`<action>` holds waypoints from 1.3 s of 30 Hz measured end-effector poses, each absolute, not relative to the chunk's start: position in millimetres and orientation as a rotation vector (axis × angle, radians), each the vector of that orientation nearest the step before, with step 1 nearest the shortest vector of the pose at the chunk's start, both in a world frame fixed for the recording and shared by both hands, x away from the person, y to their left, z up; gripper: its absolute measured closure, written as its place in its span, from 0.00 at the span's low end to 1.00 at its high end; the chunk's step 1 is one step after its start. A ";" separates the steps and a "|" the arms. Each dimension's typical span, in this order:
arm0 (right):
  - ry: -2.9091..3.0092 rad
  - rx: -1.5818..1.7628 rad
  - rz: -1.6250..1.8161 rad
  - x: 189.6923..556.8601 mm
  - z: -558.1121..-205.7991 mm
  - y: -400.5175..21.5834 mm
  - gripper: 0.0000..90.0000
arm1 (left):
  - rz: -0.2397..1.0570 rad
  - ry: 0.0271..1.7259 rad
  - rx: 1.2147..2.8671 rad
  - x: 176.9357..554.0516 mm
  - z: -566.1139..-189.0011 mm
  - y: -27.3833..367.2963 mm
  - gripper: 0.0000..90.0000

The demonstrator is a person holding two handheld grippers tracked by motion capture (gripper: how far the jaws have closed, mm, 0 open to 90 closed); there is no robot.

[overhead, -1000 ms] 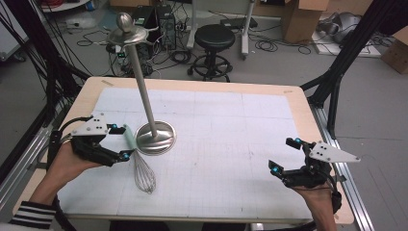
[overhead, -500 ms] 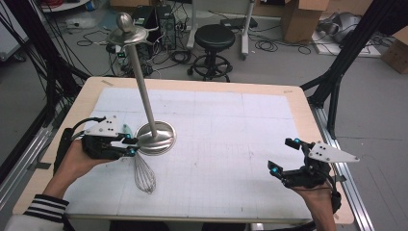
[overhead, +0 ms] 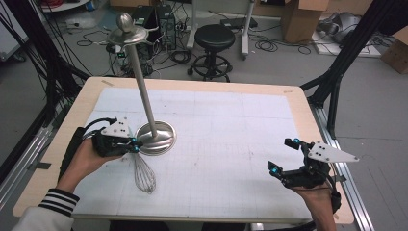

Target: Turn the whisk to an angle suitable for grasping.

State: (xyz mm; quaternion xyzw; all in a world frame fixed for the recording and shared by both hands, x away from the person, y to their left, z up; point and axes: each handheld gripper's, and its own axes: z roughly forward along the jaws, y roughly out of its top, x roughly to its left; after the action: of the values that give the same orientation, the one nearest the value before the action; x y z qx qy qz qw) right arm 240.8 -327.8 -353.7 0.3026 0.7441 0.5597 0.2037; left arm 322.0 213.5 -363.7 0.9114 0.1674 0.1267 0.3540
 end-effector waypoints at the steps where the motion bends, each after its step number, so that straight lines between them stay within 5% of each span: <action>1: 2.073 0.845 1.562 240.9 -353.9 -328.2 0.00 | 0.332 0.437 2.370 324.2 -366.6 212.2 1.00; 39: 2.076 0.842 1.563 240.6 -354.3 -330.1 0.00 | 0.237 0.451 2.569 343.5 -407.7 189.0 1.00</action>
State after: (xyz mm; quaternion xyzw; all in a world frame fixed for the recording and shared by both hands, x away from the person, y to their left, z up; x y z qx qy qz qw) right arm 240.6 -330.1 -354.3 0.3017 0.7442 0.5601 0.2036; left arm 343.5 189.0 -407.7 0.9476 0.1662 0.0876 0.2585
